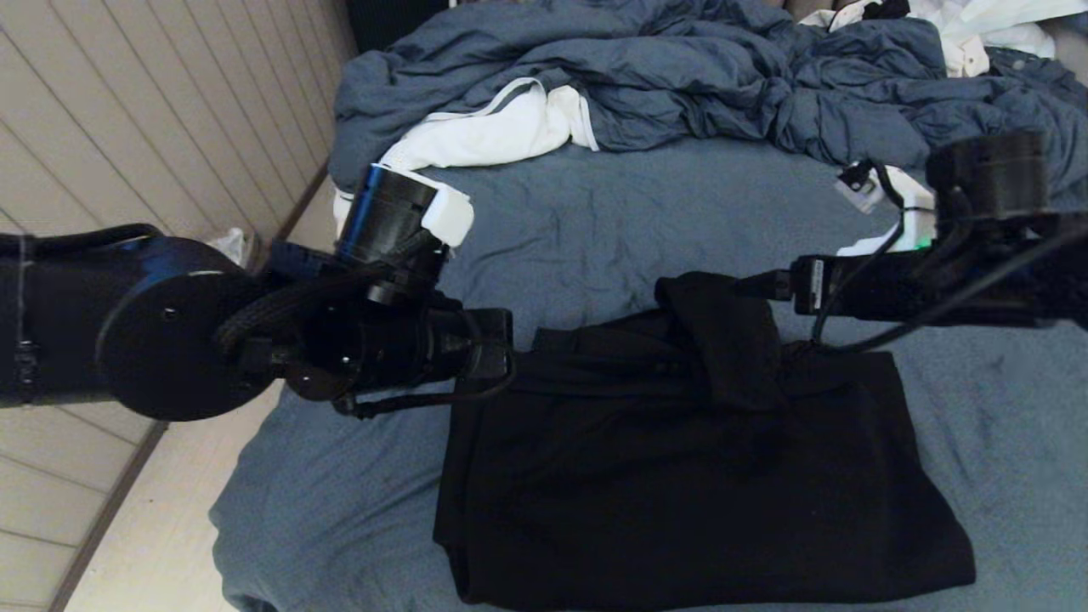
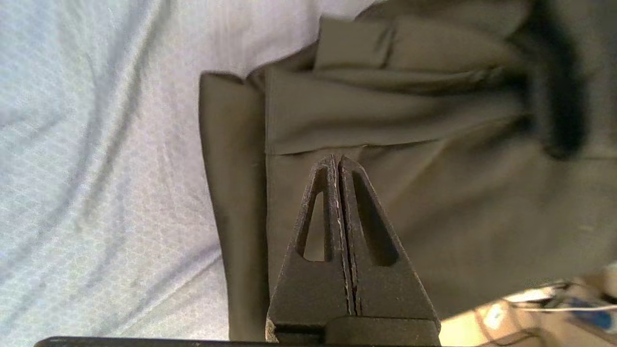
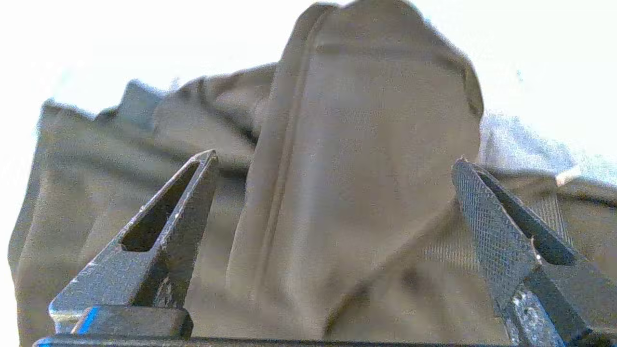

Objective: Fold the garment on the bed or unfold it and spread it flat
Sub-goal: Fold the black sweatshirt

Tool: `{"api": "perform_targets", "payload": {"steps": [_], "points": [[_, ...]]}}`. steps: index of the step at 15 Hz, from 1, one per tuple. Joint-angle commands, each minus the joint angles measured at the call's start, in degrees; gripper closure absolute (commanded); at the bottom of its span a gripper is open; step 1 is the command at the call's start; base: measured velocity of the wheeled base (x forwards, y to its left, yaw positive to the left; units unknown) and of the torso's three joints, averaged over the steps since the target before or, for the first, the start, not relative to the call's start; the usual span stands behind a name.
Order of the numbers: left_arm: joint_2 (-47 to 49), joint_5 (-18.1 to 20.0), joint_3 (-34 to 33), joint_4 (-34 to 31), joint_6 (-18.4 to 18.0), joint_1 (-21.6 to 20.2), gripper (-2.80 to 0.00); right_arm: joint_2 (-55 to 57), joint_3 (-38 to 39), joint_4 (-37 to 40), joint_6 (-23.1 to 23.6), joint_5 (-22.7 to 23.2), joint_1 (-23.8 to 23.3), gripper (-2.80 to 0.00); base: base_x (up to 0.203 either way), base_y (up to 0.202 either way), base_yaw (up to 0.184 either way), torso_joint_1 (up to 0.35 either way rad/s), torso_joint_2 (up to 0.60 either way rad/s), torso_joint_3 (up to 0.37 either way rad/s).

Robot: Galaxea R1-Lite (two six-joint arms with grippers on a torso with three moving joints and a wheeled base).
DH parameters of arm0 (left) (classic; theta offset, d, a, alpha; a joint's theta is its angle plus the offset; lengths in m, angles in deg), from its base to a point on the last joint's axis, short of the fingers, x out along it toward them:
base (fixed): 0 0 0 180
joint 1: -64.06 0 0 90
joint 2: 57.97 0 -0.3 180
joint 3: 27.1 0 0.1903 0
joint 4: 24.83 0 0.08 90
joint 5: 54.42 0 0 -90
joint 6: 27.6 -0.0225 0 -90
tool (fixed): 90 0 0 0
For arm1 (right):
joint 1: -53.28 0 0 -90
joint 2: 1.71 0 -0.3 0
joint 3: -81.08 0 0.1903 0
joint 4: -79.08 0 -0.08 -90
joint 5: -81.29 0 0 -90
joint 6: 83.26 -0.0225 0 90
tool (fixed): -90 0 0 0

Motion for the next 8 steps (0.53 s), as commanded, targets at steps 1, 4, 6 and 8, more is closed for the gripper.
{"api": "perform_targets", "payload": {"steps": [1, 4, 6, 8], "points": [[2.54, -0.30, -0.16, -0.13, 0.16, 0.19, 0.00, 7.73, -7.74, 5.37, -0.44, -1.24, 0.09, -2.80, 0.000, 0.000, 0.000, 0.000, 0.00, 0.000], [4.69, -0.29, 0.66, 0.03, 0.29, 0.19, 0.00, 10.56, -14.48, 12.72, -0.79, -3.13, 1.48, -2.80, 0.000, 0.000, 0.000, 0.000, 0.00, 0.000], [6.92, -0.30, 2.61, 0.24, 0.19, 0.80, 0.00, 9.98, -16.49, 16.10, -0.73, -3.66, 2.06, -2.80, 0.000, 0.000, 0.000, 0.000, 0.00, 0.000], [9.94, -0.28, 4.30, 0.19, 0.21, 2.89, 0.00, 9.48, -19.52, 22.81, -0.49, -4.97, 3.50, -2.80, 0.000, 0.000, 0.000, 0.000, 0.00, 0.000]]}}
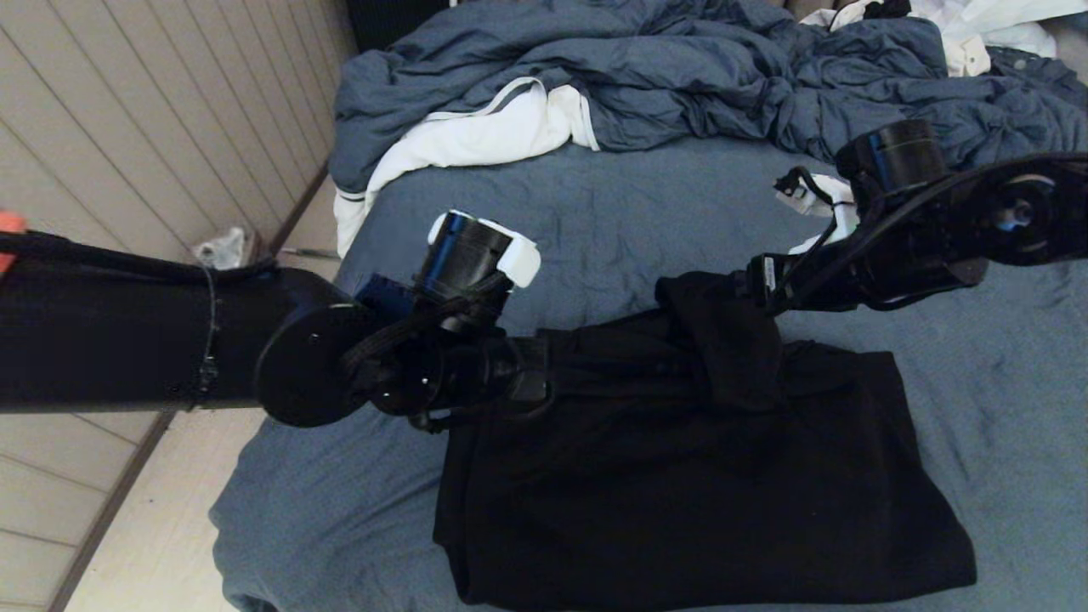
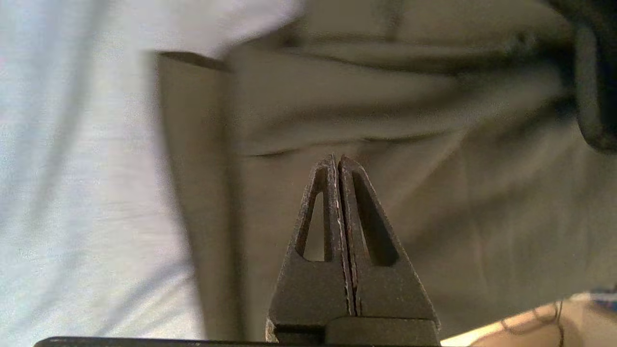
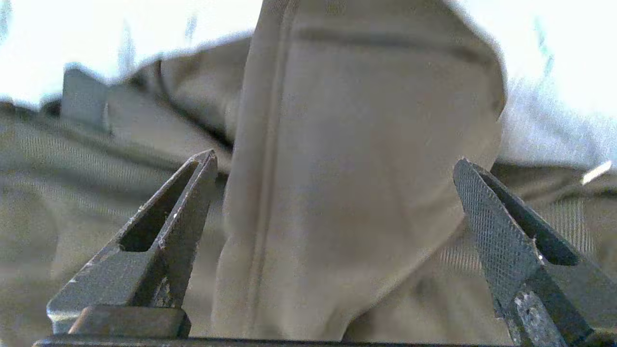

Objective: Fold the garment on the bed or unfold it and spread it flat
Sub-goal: Fold the black sweatshirt

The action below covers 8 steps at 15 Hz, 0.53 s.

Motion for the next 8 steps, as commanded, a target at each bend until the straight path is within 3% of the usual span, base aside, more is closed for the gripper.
{"api": "perform_targets", "payload": {"steps": [1, 4, 8], "points": [[2.95, 0.09, 0.94, 0.11, 0.30, 1.34, 0.00, 0.20, -2.35, 4.66, 0.34, -1.91, 1.67, -2.80, 0.000, 0.000, 0.000, 0.000, 0.00, 0.000], [3.66, 1.64, 1.00, 0.21, 2.55, 1.27, 0.00, 0.62, -2.86, 5.98, 1.53, -5.08, 3.09, -2.80, 0.000, 0.000, 0.000, 0.000, 0.00, 0.000], [4.55, 2.15, 2.36, 0.30, 2.52, 0.84, 0.00, 3.56, -4.39, 6.09, 2.97, -8.42, 4.92, -2.80, 0.000, 0.000, 0.000, 0.000, 0.00, 0.000]]}}
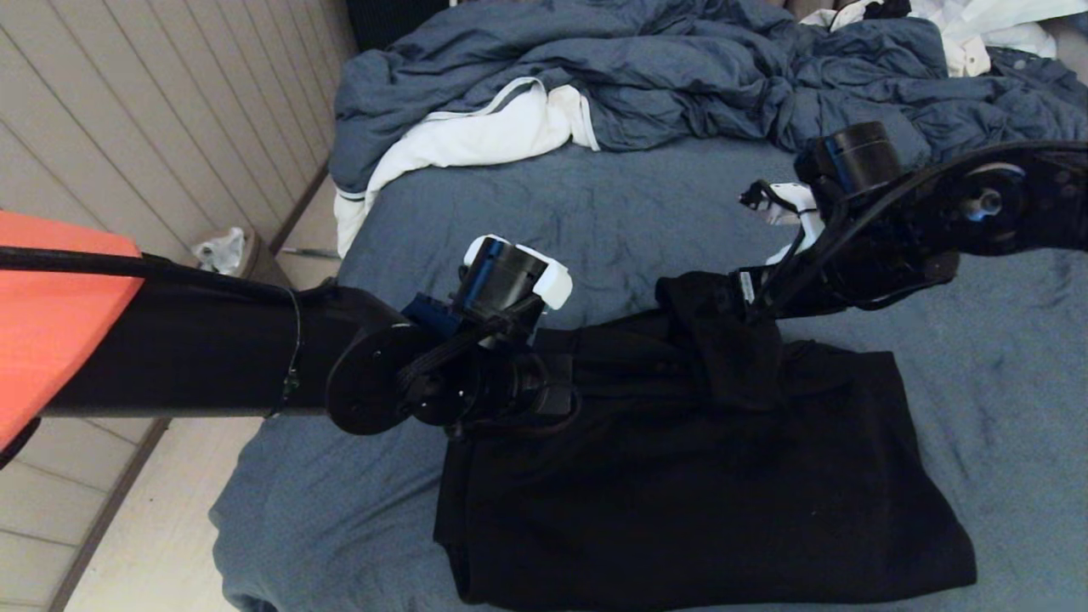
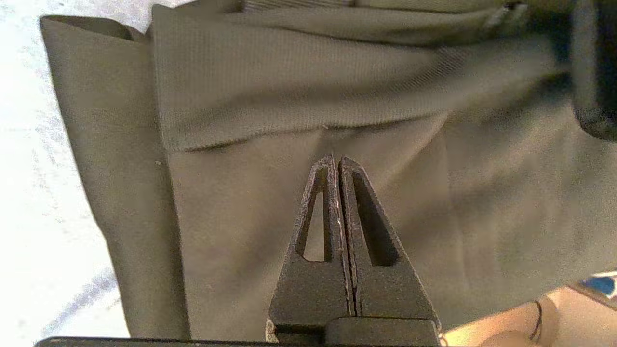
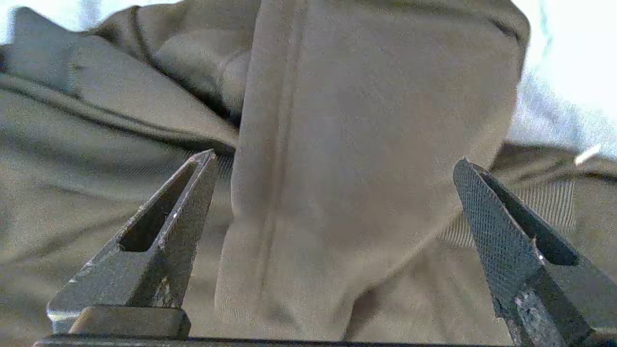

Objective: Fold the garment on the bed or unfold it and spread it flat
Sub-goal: Fold the black sweatshirt

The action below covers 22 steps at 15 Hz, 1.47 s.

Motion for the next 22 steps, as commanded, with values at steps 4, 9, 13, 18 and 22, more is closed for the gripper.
{"api": "perform_targets", "payload": {"steps": [4, 9, 13, 18, 22], "points": [[1.02, -0.05, 0.24, -0.03, 0.05, -0.04, 0.00, 5.58, -3.97, 1.77, 2.09, -4.91, 2.92, -2.80, 0.000, 0.000, 0.000, 0.000, 0.00, 0.000], [0.85, -0.01, -0.02, -0.03, 0.05, -0.04, 0.00, 8.23, -6.43, 2.58, 2.87, -9.32, 4.18, 0.00, 0.000, 0.000, 0.000, 0.000, 0.00, 0.000], [1.03, -0.05, -0.46, -0.03, 0.05, -0.03, 0.00, 5.65, -6.40, 2.65, 2.72, -9.50, 4.64, 0.00, 0.000, 0.000, 0.000, 0.000, 0.00, 0.000], [1.47, -0.05, -0.38, -0.12, -0.04, 0.05, 0.00, -2.16, -4.60, 6.71, 2.36, -10.25, 10.58, 0.00, 0.000, 0.000, 0.000, 0.000, 0.00, 0.000], [1.53, 0.03, -0.29, -0.03, 0.05, 0.14, 0.00, -6.40, 6.32, 6.53, 1.99, -10.36, 13.56, 0.00, 0.000, 0.000, 0.000, 0.000, 0.00, 0.000]]}}
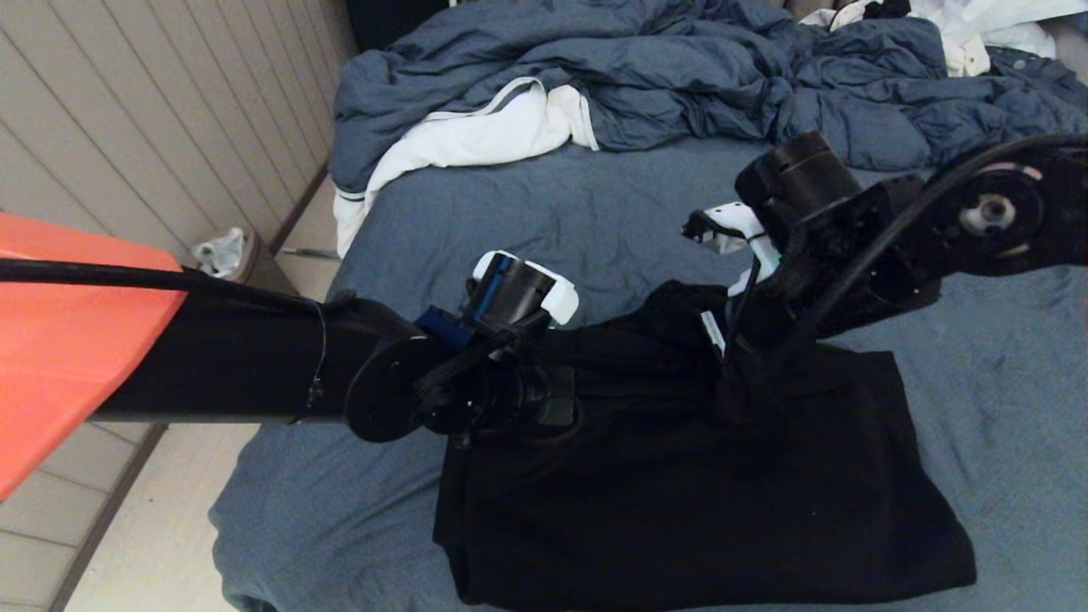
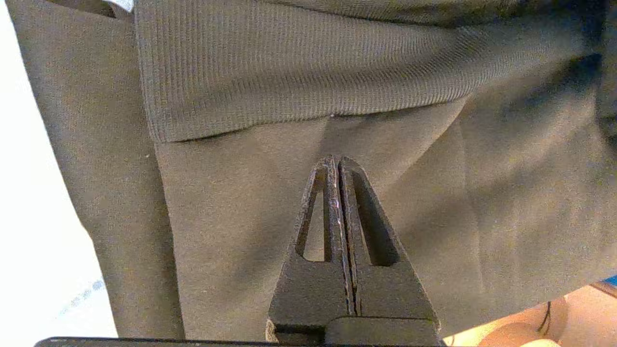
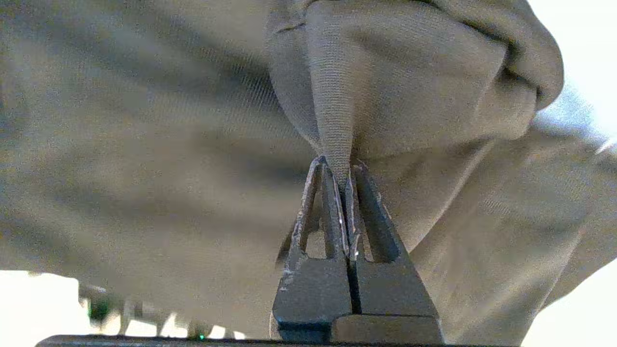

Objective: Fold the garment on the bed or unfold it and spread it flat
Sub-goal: Fold the black sweatshirt

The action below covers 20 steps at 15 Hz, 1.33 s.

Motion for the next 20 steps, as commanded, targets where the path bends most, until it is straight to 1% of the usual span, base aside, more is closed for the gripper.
{"api": "perform_targets", "payload": {"steps": [1, 5, 7, 9, 11, 12, 16, 20], "points": [[0.10, -0.08, -0.01, -0.09, 0.19, 0.10, 0.00, -3.51, 6.07, 0.08, -0.02, -0.16, 1.31, 0.00, 0.000, 0.000, 0.000, 0.000, 0.00, 0.000], [0.62, -0.08, -0.02, -0.09, 0.28, 0.67, 0.00, -4.80, 16.33, -0.89, -0.07, -0.40, 2.36, 0.00, 0.000, 0.000, 0.000, 0.000, 0.00, 0.000], [0.98, -0.08, -0.02, -0.09, 0.28, 0.80, 0.00, -3.70, 21.42, -6.22, 0.00, -0.70, 3.42, 0.00, 0.000, 0.000, 0.000, 0.000, 0.00, 0.000], [1.33, -0.08, -0.11, -0.09, 0.34, 0.89, 0.00, -0.88, 23.97, -12.22, 0.02, -1.09, 3.68, 0.00, 0.000, 0.000, 0.000, 0.000, 0.00, 0.000], [1.36, -0.08, -0.02, -0.09, 0.37, 0.80, 0.00, 0.86, 24.22, -13.59, -0.07, -1.38, 3.70, 0.00, 0.000, 0.000, 0.000, 0.000, 0.00, 0.000], [1.41, -0.08, -0.04, -0.09, 0.37, 0.89, 0.00, 0.97, 24.17, -14.33, -0.07, -1.38, 3.70, -2.80, 0.000, 0.000, 0.000, 0.000, 0.00, 0.000], [1.68, -0.08, -0.10, -0.09, 0.37, 0.89, 0.00, 0.07, 24.24, -15.65, -0.07, -0.80, 3.61, -2.80, 0.000, 0.000, 0.000, 0.000, 0.00, 0.000], [1.68, -0.08, -0.11, -0.01, 0.37, 1.24, 0.00, -4.98, 23.76, -15.42, 0.48, -0.81, 3.79, -2.80, 0.000, 0.000, 0.000, 0.000, 0.00, 0.000]]}}
